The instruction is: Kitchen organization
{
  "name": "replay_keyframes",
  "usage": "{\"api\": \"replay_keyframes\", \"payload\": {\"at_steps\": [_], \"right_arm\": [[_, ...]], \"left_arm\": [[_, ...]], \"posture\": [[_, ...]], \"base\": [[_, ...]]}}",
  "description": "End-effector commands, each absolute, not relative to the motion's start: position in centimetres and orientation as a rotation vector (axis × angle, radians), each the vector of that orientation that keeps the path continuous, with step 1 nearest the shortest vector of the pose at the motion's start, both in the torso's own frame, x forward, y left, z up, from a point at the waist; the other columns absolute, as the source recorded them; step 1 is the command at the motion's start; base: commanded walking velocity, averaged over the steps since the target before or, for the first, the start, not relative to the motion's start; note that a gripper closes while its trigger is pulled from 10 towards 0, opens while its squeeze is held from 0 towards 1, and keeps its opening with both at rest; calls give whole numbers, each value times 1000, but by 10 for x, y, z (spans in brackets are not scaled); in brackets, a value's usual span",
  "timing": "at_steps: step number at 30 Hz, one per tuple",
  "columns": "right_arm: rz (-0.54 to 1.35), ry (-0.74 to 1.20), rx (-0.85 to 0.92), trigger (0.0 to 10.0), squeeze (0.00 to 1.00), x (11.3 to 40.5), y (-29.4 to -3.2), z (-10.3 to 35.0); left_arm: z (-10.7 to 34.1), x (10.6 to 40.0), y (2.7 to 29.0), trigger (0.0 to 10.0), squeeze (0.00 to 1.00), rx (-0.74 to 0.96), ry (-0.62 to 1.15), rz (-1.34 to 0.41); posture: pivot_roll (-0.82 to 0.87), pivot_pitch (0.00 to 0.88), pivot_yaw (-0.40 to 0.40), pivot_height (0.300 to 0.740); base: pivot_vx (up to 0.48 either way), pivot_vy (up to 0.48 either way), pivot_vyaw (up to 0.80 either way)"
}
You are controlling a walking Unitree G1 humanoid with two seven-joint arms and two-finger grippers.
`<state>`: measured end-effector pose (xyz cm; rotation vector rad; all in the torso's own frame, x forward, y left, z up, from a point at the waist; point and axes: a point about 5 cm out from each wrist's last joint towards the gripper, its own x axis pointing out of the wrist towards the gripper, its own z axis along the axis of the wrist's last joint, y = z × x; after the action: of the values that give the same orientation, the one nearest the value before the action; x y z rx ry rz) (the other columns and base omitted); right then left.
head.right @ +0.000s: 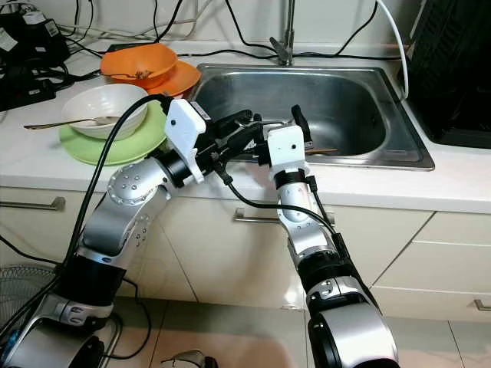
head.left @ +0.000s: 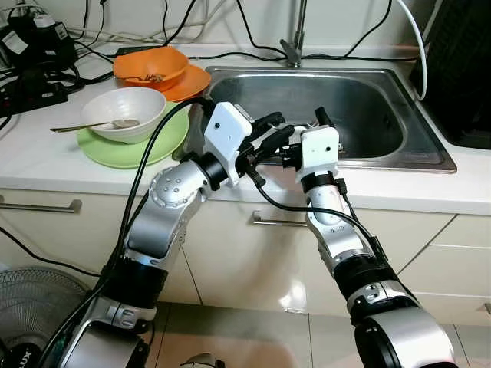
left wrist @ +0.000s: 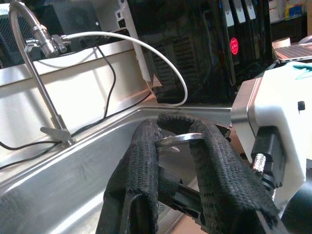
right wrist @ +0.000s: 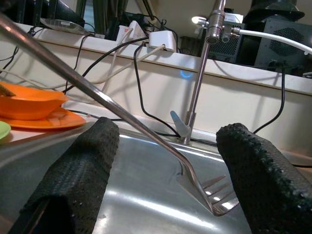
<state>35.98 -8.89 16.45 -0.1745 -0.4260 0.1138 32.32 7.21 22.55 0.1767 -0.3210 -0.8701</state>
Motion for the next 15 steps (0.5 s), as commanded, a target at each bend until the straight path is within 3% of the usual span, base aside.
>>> {"api": "replay_keyframes", "payload": {"at_steps": [1, 5, 6, 7, 8, 15], "right_arm": [[135, -453, -172, 10000, 0, 361, -83, 172], [144, -452, -171, 10000, 0, 361, -82, 171], [150, -453, -167, 2196, 0, 360, -82, 171], [153, -453, -166, 2196, 0, 360, -82, 171], [162, -450, -172, 0, 0, 360, -81, 170], [165, -441, -177, 0, 0, 360, -83, 169]], "left_arm": [[226, 323, 77, 10000, 0, 171, -309, -876], [229, 324, 81, 10000, 0, 159, -307, -863], [229, 325, 83, 10000, 0, 156, -306, -858], [229, 325, 83, 10000, 0, 155, -306, -857], [230, 325, 84, 10000, 0, 154, -306, -855], [230, 325, 88, 10000, 0, 130, -300, -842]], "posture": [[166, 0, 71, 740], [162, 0, 74, 740], [161, 0, 74, 740], [160, 0, 74, 740], [160, 0, 75, 740], [158, 0, 76, 740]], "base": [[0, 0, 0], [0, 0, 0], [0, 0, 0], [0, 0, 0], [0, 0, 0], [0, 0, 0]]}}
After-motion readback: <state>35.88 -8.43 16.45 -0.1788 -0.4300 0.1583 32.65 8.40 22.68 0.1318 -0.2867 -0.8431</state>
